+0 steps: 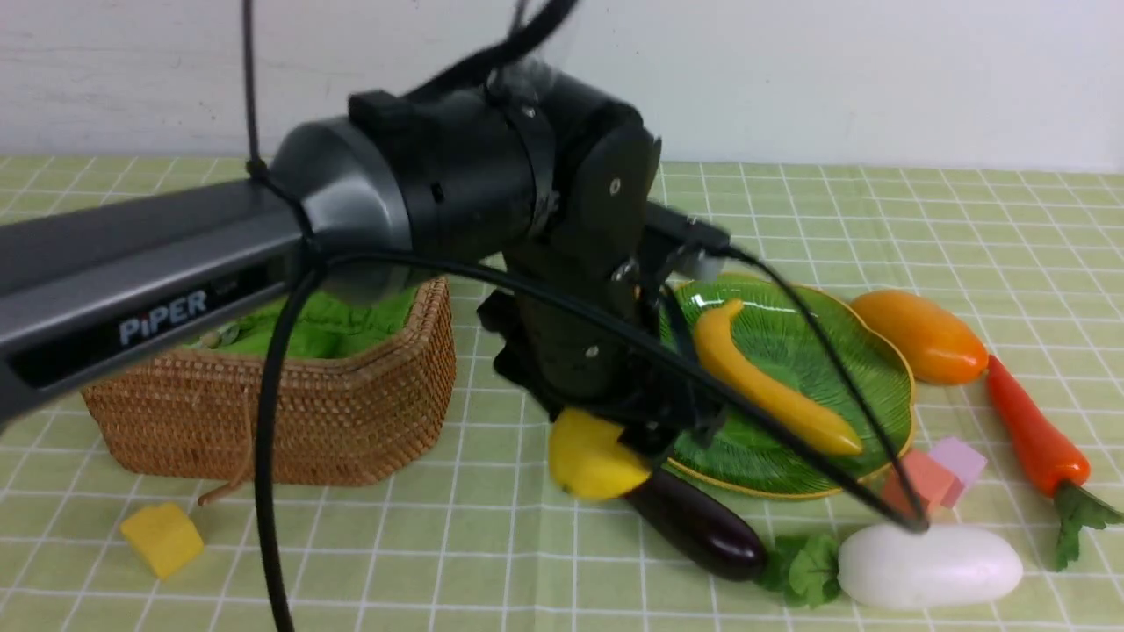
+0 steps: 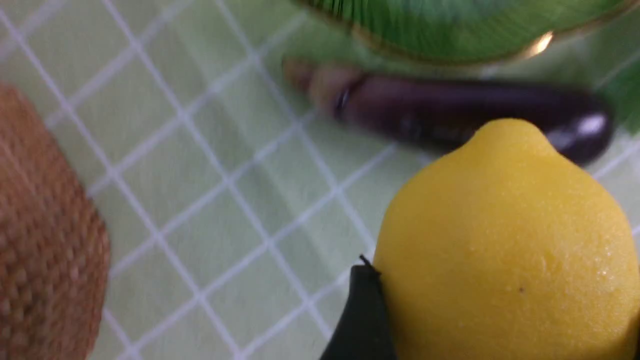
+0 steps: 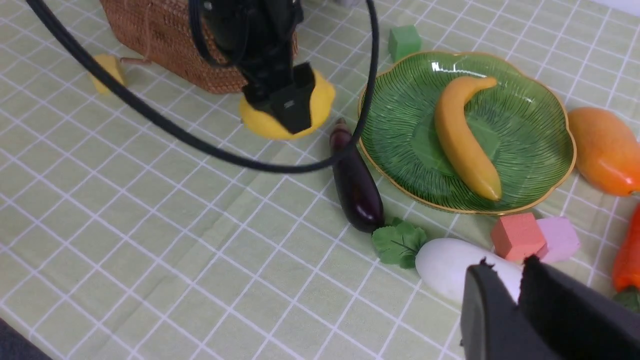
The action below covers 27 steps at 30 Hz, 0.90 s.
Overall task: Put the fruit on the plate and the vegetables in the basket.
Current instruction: Grab a lemon with your left arm and place it on the plate on the right
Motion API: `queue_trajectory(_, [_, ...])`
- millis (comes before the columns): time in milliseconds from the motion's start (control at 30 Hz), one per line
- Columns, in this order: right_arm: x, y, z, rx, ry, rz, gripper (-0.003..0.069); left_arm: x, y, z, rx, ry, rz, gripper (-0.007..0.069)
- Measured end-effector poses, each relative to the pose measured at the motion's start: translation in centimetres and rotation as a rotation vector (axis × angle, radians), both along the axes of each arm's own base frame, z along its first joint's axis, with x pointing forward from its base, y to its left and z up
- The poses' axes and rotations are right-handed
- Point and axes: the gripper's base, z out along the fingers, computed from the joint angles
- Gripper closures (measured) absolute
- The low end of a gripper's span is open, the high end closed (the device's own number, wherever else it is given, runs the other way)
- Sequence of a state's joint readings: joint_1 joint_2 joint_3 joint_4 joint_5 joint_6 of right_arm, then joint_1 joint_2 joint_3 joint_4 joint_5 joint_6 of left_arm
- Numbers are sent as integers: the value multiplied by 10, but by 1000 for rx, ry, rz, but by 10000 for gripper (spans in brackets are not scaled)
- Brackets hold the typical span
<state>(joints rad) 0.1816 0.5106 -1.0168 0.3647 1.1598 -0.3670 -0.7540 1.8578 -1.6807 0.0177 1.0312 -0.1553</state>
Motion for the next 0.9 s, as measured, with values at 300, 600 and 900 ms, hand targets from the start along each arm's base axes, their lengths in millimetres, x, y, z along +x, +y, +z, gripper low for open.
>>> queue_trajectory(300, [1,0,1,5,-13,-4,544,45,-48,-18,-221,-250,-88,57])
queue_trajectory(600, [4,-4,3,-18,-54,-41,537,62,-63,-69,-152,-216,-115,45])
queue_trajectory(900, [4,-4,3,-20,-56,-46,531,64,-63,-63,-150,-240,-121,-43])
